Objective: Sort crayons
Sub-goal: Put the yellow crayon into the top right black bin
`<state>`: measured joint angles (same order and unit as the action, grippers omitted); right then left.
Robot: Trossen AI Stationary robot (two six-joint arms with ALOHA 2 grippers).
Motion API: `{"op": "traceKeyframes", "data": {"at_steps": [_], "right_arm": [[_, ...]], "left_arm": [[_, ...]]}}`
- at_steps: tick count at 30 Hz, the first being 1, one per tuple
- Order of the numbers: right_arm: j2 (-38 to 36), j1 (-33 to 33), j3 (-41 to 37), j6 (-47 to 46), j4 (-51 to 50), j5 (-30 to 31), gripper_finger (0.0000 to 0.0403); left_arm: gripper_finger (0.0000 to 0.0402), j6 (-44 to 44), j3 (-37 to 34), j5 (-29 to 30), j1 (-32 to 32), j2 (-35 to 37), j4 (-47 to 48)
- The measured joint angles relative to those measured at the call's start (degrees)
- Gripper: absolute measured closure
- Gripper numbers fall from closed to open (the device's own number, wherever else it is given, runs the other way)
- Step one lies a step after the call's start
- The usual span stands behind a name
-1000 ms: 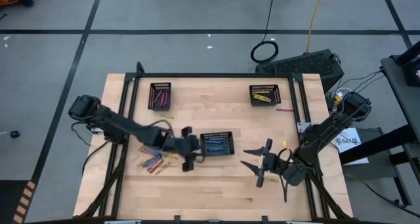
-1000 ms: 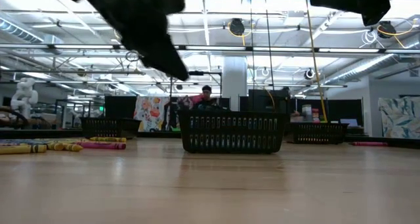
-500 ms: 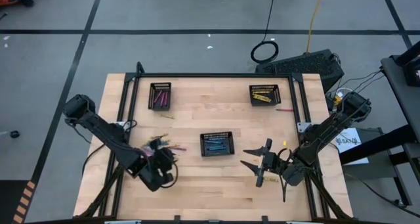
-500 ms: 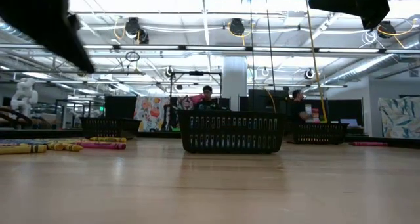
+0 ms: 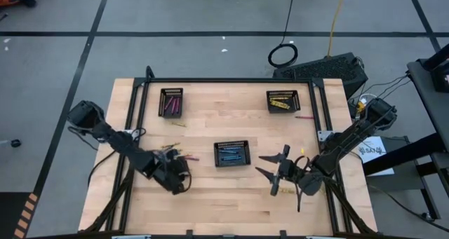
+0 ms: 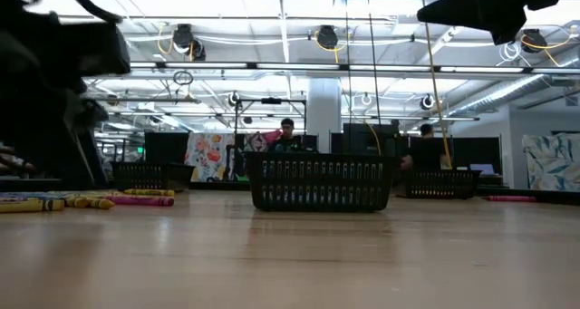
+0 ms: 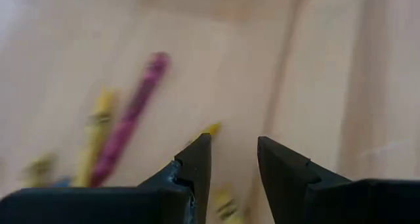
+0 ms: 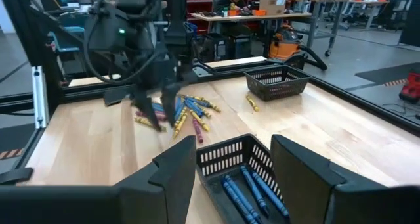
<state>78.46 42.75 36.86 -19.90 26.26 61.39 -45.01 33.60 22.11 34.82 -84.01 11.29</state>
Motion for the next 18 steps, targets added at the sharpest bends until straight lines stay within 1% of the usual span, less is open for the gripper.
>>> {"op": "traceKeyframes", "data": {"at_steps": [2, 4, 8, 10, 12, 16, 18], "right_arm": [[0.0, -0.2, 0.0, 0.0, 0.0, 0.0, 0.0218], [0.0, -0.2, 0.0, 0.0, 0.0, -0.1, 0.0218], [0.1, -0.2, 0.0, -1.1, -0.8, -0.3, 0.0218], [0.6, -0.2, 0.0, -2.6, -2.6, -3.0, 0.0218], [1.1, -0.2, 0.0, -5.1, -5.8, -8.3, 0.0218], [1.2, 0.0, 0.0, -13.9, -10.4, -24.9, 0.0218], [1.2, 0.6, 0.0, -18.9, -12.5, -32.2, 0.0218]], "left_arm": [[0.0278, 4.5, -2.7, -3.2, -2.0, 0.0, -8.6], [0.0278, 8.0, -4.3, -4.3, -3.5, 0.0, -14.5], [0.0278, 13.1, -5.0, -4.5, -5.8, 0.0, -19.1], [0.0278, 15.3, -5.0, -4.2, -6.7, 0.0, -21.5], [0.0278, 17.3, -5.0, -3.2, -7.3, 0.0, -24.9], [0.0278, 22.1, -5.0, -2.3, -7.8, 0.0, -33.7], [0.0278, 24.5, -5.0, -2.3, -7.8, 0.0, -37.0]]}}
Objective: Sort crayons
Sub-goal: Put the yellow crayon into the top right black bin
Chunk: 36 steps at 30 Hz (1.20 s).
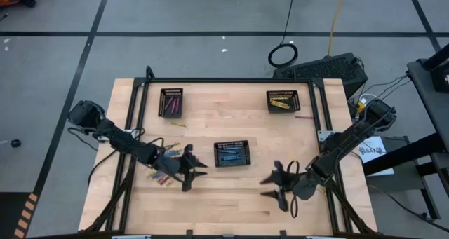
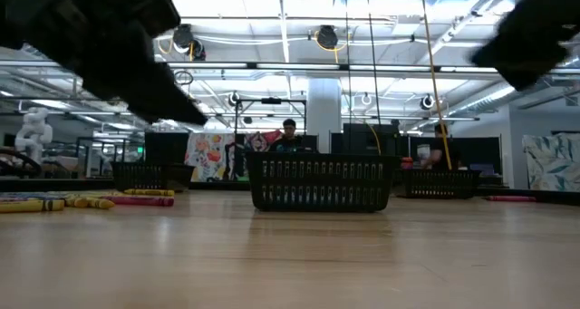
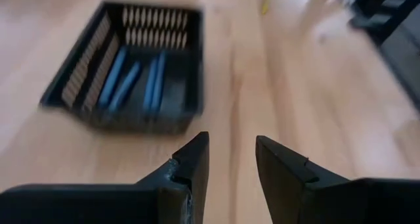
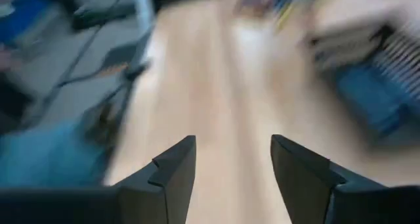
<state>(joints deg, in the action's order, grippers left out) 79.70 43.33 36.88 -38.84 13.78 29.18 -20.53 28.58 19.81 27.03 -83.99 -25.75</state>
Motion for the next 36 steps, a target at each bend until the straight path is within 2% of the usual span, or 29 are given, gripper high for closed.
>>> {"op": "traceKeyframes", "data": {"at_steps": [4, 9, 16, 20, 25, 33, 36], "right_arm": [[0.0, 1.8, 0.0, -11.0, -9.4, -9.4, 0.0221], [0.0, 3.8, 0.2, -21.0, -23.3, -14.4, 0.0243], [0.3, 7.0, 1.4, -21.6, -31.0, -14.4, 0.0272], [2.9, 9.0, 1.4, -16.4, -31.0, -14.1, 0.0284], [8.0, 9.8, 1.7, -16.0, -33.1, -8.6, 0.0310], [11.6, 10.8, 1.6, -18.7, -34.6, -6.7, 0.0379], [12.8, 11.5, 1.5, -22.3, -34.4, -2.8, 0.0396]], "left_arm": [[0.0278, 2.8, 0.0, 0.0, 0.0, 0.0, -2.6], [0.0278, 2.9, 0.0, 0.2, 0.0, 0.0, -2.2], [0.0278, 2.9, 0.0, 0.2, 0.0, 0.0, -2.2], [0.0278, 2.9, 0.0, 0.2, 0.0, 0.0, -2.1], [0.0278, 2.9, 0.0, 0.3, 0.0, 0.0, -1.9], [0.0278, 2.9, 0.0, 0.4, 0.0, 0.0, -1.7], [0.0278, 2.9, 0.0, 0.4, 0.0, 0.0, -1.7]]}}
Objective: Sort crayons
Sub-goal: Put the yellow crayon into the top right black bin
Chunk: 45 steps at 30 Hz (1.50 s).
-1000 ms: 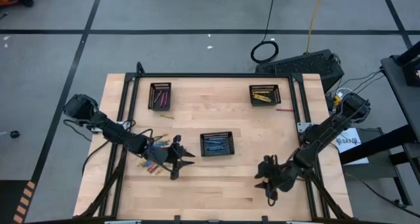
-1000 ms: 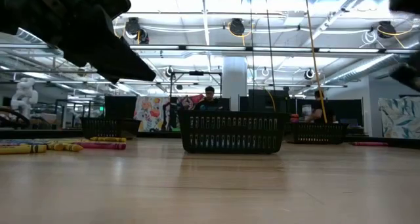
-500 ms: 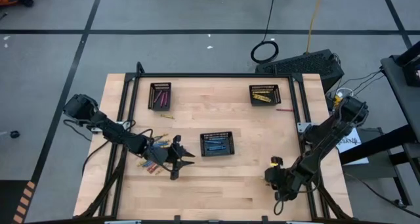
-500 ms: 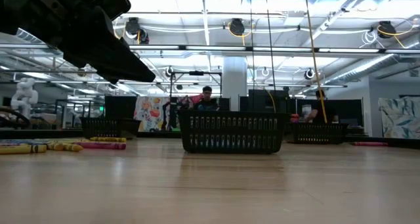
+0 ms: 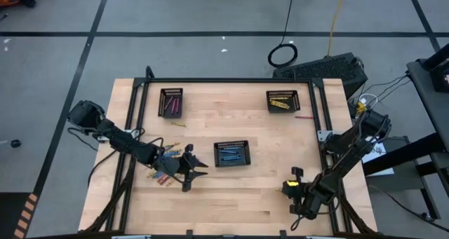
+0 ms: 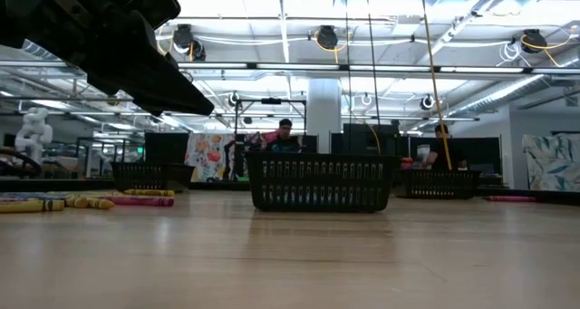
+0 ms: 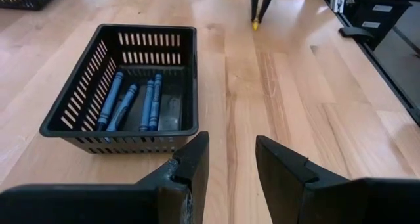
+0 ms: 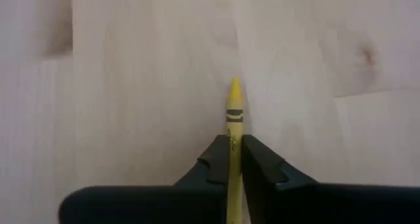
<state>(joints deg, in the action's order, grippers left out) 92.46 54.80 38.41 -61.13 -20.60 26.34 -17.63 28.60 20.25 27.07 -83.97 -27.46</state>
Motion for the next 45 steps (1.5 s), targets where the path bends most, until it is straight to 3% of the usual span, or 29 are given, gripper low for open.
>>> {"op": "traceKeyframes", "data": {"at_steps": [3, 8, 11, 14, 18, 22, 29, 33, 38, 45], "right_arm": [[-0.1, 0.4, -0.1, -1.1, 3.7, 9.6, 0.0395], [-1.7, -1.9, -0.1, 6.4, 13.5, 39.7, 0.0400], [-3.8, -5.8, -0.3, 14.9, 14.8, 45.5, 0.0401], [-8.5, -12.3, -0.3, 23.9, 14.9, 40.4, 0.0402], [-14.8, -23.7, -0.2, 40.4, 15.0, 23.6, 0.0402], [-21.1, -34.8, -0.2, 52.7, 13.5, 12.7, 0.0402], [-28.8, -53.8, -0.2, 69.9, 1.7, 7.8, 0.0403], [-29.3, -67.2, -0.2, 72.5, -3.5, 6.8, 0.0403], [-25.5, -80.8, -0.2, 77.5, -1.5, -2.6, 0.0403], [-17.6, -89.5, 2.8, 87.6, -0.7, -9.2, 0.0403]], "left_arm": [[0.0278, 0.0, 0.0, 0.2, 0.0, 0.0, -0.1], [0.0278, 0.3, 0.0, 2.0, 0.0, 0.0, -0.5], [0.0278, 0.5, 0.0, 2.5, -0.1, 0.0, -0.5], [0.0278, 0.5, 0.0, 2.5, -0.1, 0.0, -0.3], [0.0278, 0.5, 0.0, 2.5, -0.1, 0.0, -0.3], [0.0278, 0.1, 0.0, 2.5, -0.1, 0.0, 0.1], [0.0278, 0.0, 0.0, 2.5, -0.1, 0.0, 0.1], [0.0278, 0.0, 0.0, 2.5, -0.1, 0.0, 0.1], [0.0278, 0.0, 0.0, 2.5, -0.1, 0.0, -0.1], [0.0278, 0.0, 0.0, 2.5, -0.1, 0.0, 0.0]]}}
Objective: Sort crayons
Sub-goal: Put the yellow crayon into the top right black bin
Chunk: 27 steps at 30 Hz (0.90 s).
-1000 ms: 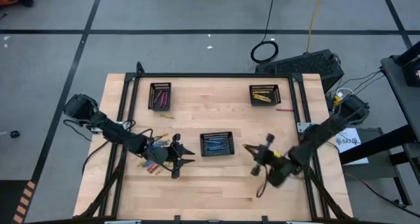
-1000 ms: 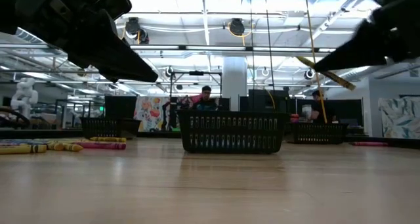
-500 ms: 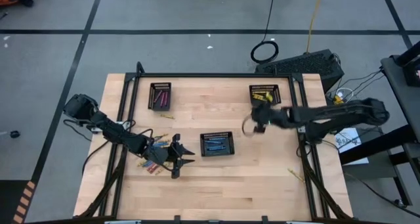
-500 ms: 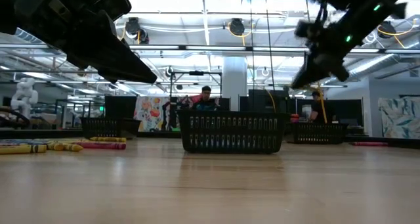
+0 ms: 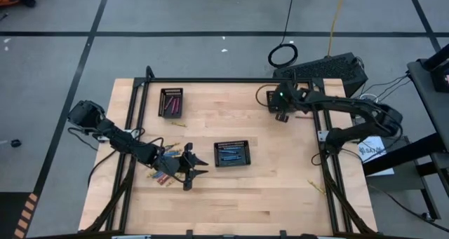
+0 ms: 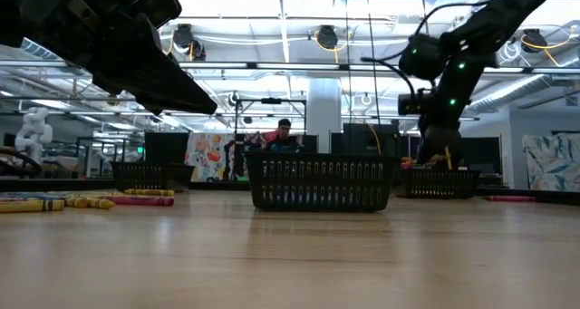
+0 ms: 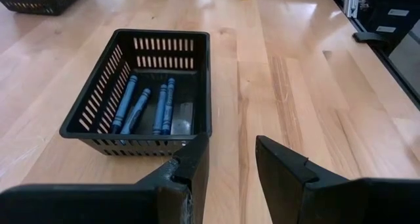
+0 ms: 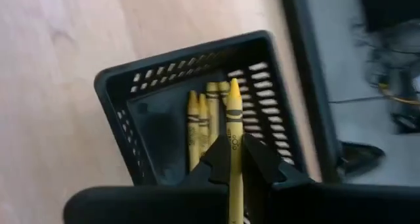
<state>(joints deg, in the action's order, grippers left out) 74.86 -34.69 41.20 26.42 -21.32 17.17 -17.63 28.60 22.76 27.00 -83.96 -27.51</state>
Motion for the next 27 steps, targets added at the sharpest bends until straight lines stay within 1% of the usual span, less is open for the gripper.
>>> {"op": "traceKeyframes", "data": {"at_steps": [2, 7, 11, 16, 19, 21, 24, 27], "right_arm": [[2.3, -1.6, 1.3, 1.8, -0.5, -3.1, 0.0403], [7.7, -5.2, 6.2, 5.4, -3.3, -8.4, 0.0403], [11.9, -8.3, 9.7, 6.2, -6.5, -12.6, 0.0403], [16.2, -10.9, 11.0, 6.2, -8.2, -13.5, 0.0403], [17.5, -11.6, 11.1, 6.2, -8.0, -15.5, 0.0403], [18.1, -11.6, 11.1, 5.7, -8.1, -15.8, 0.0402], [18.0, -11.5, 11.1, 4.6, -8.0, -15.8, 0.0388], [16.4, -11.5, 11.1, 4.5, -8.0, -15.5, 0.0364]], "left_arm": [[0.0278, 0.0, 0.0, 0.0, 0.0, 0.0, 0.0], [0.0278, 0.0, 0.0, 0.0, 0.0, 0.0, 0.0], [0.0278, 0.0, 0.0, 0.0, 0.0, 0.0, 0.2], [0.0278, 0.0, 0.0, 0.0, 0.0, 0.0, 0.5], [0.0278, 0.0, 0.0, 0.0, 0.0, 0.0, 0.6], [0.0278, 0.0, 0.0, 0.0, 0.0, 0.0, 0.6], [0.0278, 0.0, 0.0, 0.0, 0.0, 0.0, 0.6], [0.0278, 0.0, 0.0, 0.0, 0.0, 0.0, 0.6]]}}
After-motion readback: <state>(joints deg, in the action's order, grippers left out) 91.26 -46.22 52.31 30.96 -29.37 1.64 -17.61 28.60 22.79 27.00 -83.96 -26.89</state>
